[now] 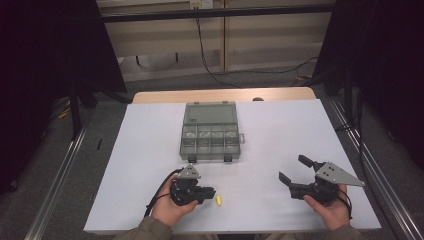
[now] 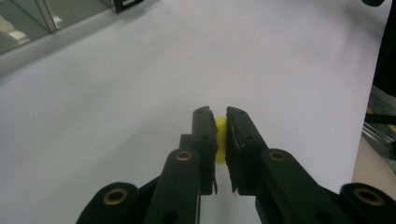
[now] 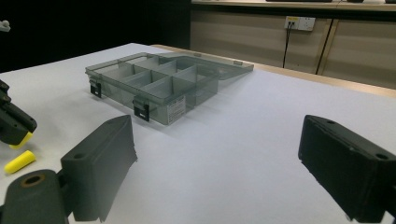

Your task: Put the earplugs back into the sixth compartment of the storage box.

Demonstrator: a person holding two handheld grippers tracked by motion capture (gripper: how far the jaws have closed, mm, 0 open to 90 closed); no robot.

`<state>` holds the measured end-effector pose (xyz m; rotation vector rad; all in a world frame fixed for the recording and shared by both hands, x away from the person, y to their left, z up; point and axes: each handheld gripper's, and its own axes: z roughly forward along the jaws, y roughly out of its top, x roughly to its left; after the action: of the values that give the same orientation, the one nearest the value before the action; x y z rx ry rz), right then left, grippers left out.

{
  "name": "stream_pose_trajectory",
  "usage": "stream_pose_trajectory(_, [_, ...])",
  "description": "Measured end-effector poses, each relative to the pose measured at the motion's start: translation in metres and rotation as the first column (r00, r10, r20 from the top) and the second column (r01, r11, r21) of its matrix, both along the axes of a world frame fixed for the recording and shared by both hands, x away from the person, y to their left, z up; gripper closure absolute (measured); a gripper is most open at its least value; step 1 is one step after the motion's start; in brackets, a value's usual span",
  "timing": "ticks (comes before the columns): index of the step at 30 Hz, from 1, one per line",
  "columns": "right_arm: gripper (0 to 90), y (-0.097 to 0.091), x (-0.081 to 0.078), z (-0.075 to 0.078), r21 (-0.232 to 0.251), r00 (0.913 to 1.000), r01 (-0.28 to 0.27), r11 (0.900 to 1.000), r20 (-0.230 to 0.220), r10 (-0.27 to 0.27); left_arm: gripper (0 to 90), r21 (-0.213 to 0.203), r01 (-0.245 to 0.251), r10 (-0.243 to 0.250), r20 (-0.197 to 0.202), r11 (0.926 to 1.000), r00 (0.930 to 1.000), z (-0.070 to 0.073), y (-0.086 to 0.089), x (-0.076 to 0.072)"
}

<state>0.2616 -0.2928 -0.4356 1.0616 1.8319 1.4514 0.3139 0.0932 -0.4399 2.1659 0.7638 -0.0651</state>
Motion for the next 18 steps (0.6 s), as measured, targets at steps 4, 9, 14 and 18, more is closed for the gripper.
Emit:
stream_pose_trajectory(4, [9.5,-0.001,0.000,0.001,0.004,1.0000,0.002,1.0000,0.005,-0.002,82.4,-0.005,-0.026,0.026,-0.002,0.9997,0.9997,0.003,0.004,0.004])
stream_pose_trajectory(9, [8.4,-0.003,-0.001,0.001,0.013,0.9999,0.011,0.9999,0.009,-0.011,82.4,-0.017,-0.058,0.058,0.018,0.9982,0.9982,0.010,0.008,0.010])
stream_pose_trajectory(14, [7.3,-0.003,-0.002,0.000,0.017,0.9999,0.013,0.9998,0.009,-0.013,82.5,-0.022,-0.079,0.079,0.012,0.9967,0.9968,0.013,0.009,0.015])
stream_pose_trajectory(18, [5.8,-0.003,-0.002,0.000,0.019,0.9998,0.015,0.9997,0.011,-0.016,82.5,-0.023,-0.092,0.092,0.005,0.9955,0.9957,0.013,0.009,0.018])
